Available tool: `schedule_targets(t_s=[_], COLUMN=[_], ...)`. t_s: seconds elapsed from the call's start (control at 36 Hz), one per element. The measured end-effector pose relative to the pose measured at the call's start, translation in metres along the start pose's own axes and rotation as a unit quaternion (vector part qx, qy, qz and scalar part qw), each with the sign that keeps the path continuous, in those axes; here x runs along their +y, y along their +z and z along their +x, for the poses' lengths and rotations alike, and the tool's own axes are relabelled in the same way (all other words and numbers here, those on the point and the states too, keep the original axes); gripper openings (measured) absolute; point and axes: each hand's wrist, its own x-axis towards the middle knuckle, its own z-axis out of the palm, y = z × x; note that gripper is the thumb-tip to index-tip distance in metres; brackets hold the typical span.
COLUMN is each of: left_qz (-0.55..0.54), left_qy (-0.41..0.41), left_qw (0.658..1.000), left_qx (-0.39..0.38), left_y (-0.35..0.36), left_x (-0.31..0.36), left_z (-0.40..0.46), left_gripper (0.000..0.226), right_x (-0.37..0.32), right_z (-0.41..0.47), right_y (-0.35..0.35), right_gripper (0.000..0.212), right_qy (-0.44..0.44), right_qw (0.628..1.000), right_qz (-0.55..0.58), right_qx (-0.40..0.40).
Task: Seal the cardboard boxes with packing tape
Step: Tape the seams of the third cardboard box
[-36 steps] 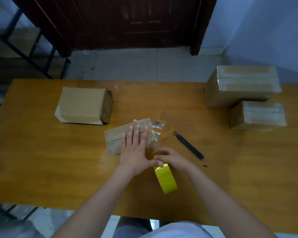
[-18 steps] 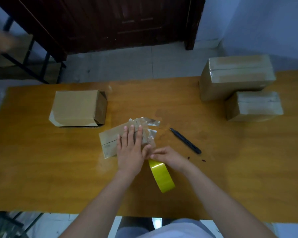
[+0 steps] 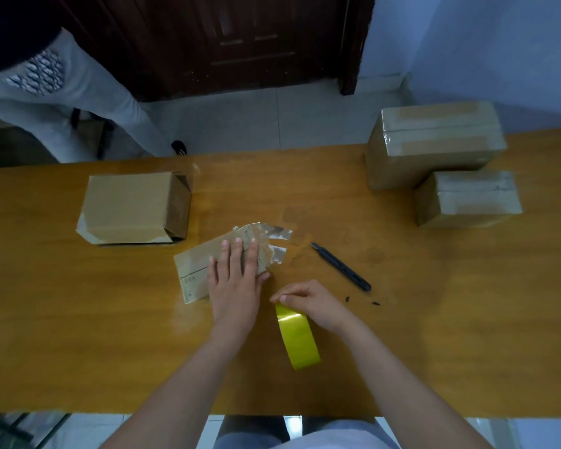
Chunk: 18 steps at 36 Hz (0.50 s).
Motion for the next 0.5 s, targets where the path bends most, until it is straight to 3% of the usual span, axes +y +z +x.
schedule_targets(t_s=[0.25, 0.39, 0.5], left_qz=[0.010, -0.039, -0.090], left_qy=[0.014, 0.081, 0.134], left_qw=[0.999, 0.995, 0.987], left_qx=[0.039, 0.047, 0.001], left_y=[0.006, 0.002, -0.009], left_x=[-0.005, -0.020, -0.038], left_z=[0.003, 0.001, -0.008], left_gripper=[0.057, 0.059, 0.068], right_x=[0.001, -0.004, -0.006], right_z=[-0.001, -0.009, -0.021], right_y=[0.006, 0.003, 0.004], right_gripper=[0.019, 0.017, 0.017], right_qy=[0.012, 0.045, 0.062], right_qw=[1.000, 0.998, 0.997], right_qz=[0.019, 0.029, 0.026], right_qx=[0.007, 0.021, 0.040])
